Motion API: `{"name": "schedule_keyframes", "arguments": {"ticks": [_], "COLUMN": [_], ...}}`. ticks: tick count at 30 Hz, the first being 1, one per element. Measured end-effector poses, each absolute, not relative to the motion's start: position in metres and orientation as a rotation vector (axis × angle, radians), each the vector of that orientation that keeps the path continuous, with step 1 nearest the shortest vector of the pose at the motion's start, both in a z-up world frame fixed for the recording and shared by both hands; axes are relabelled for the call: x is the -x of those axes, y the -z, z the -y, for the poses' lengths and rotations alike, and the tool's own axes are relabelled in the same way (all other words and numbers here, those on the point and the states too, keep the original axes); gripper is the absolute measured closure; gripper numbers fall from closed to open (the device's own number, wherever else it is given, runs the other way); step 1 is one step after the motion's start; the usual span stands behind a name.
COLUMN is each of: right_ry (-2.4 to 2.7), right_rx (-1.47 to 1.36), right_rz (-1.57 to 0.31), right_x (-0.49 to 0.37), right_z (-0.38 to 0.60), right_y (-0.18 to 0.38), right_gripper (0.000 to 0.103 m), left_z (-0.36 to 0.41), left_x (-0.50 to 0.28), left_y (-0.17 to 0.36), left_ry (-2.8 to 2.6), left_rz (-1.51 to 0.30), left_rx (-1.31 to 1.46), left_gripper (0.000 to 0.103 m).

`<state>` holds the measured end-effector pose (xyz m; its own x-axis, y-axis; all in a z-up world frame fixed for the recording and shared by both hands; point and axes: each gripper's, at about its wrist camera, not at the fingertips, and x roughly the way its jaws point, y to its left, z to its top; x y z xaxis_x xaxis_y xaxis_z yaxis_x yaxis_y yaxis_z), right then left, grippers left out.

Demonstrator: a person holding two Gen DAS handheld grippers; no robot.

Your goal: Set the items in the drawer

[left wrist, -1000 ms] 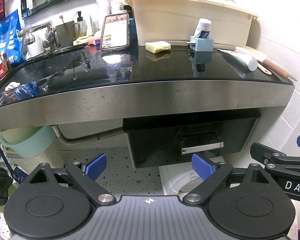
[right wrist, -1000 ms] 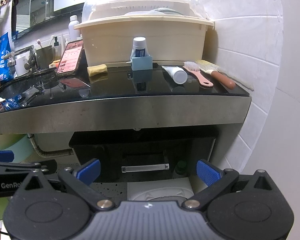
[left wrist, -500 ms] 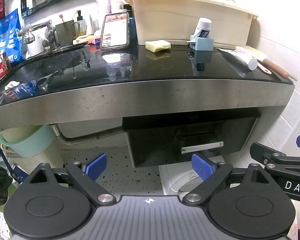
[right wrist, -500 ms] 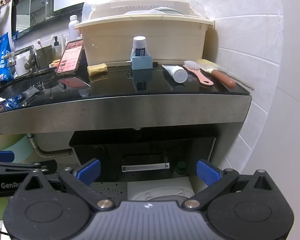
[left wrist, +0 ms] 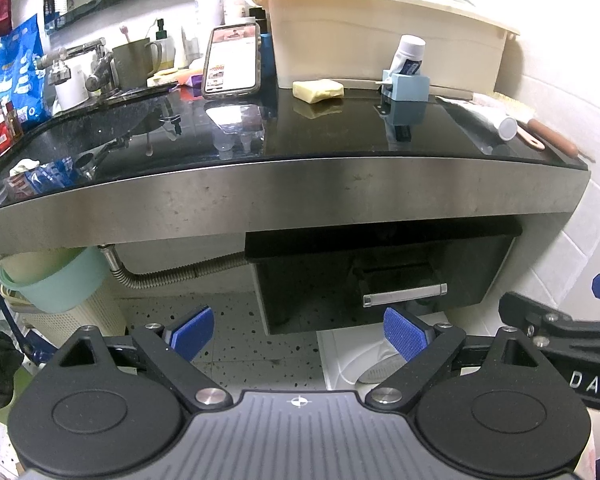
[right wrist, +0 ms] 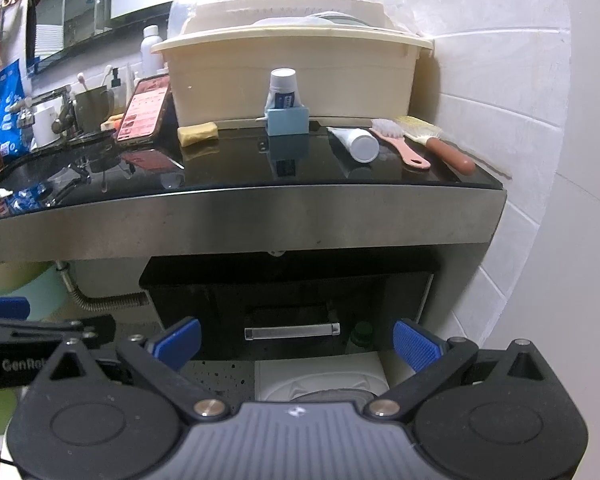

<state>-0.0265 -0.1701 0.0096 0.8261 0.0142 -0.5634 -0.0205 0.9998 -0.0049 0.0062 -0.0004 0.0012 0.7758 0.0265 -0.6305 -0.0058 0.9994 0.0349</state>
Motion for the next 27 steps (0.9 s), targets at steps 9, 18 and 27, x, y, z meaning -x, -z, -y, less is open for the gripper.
{"name": "schedule_keyframes", "arguments": {"ticks": [9, 18, 27], "right_ry": [-0.043, -0.084, -0.196], "right_rx": [-0.007, -0.014, -0.110], "right_rz": [-0.572, -0.505, -0.462], "right_x": [0.029, 0.025, 0.013], "right_z": [0.173, 0.182, 0.195], "right_y": [-0.005, 0.018, 0.051], "right_gripper": [0.000, 0.000, 0.000], "left_z": [-0.003, -0.008, -0.009], "left_x": [-0.009, -0.008, -0.007], "left_y": [0.002, 0.006, 0.008], "left_ry": [-0.030, -0.032, -0.033], "left_rz": [-0.691, -0.696, -0.697], "left_rx": [-0.023, -0.007, -0.011], "left_gripper": [0.009, 0.009, 0.009]}}
